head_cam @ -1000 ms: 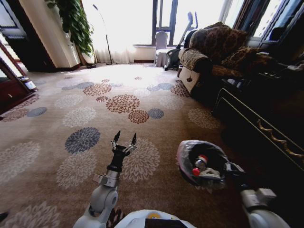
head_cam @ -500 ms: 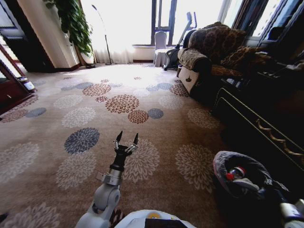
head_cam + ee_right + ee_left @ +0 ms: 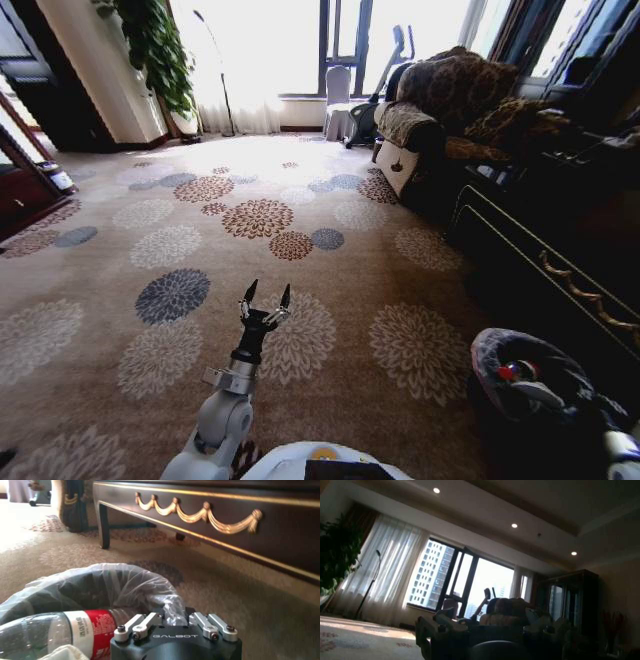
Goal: Pick up the trash from the ground and place it into the trash bin.
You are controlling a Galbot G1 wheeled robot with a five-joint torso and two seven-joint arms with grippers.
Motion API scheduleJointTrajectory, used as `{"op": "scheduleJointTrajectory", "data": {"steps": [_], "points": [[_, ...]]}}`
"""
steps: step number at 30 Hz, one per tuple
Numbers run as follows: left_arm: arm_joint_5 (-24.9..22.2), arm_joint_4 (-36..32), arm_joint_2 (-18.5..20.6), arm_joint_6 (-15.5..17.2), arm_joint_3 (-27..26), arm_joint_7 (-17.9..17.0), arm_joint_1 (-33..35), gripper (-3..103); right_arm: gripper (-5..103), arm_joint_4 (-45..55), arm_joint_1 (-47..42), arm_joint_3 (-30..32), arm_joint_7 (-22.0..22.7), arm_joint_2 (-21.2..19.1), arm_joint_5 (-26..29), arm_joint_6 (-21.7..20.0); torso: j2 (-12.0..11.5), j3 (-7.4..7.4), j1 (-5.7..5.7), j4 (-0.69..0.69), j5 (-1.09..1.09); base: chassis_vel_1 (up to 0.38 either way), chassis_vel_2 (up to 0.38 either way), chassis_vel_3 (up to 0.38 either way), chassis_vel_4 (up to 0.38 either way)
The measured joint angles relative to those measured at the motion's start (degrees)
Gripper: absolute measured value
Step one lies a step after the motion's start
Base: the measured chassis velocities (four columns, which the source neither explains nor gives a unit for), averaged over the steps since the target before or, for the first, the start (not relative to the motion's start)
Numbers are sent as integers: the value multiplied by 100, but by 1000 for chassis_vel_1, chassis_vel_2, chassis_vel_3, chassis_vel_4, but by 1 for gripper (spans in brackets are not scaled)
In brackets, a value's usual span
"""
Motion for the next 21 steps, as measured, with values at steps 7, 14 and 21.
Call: {"op": "scheduleJointTrajectory", "data": {"steps": [7, 14, 21], "points": [[111, -21, -5, 41, 97, 2, 34, 97, 47, 514, -567, 450, -7, 39, 798, -192, 0, 0, 0, 3, -1, 0, 0, 0, 0], [139, 2, -45, 4, 94, 17, 108, 96, 69, 1487, -998, 936, -7, 414, 892, 27, 0, 0, 0, 3, 2, 0, 0, 0, 0], [214, -2, -13, 135, 112, -162, 31, 96, 95, 2454, -1203, 1043, -7, 861, 494, 1569, 0, 0, 0, 1, 0, 0, 0, 0, 0]]}}
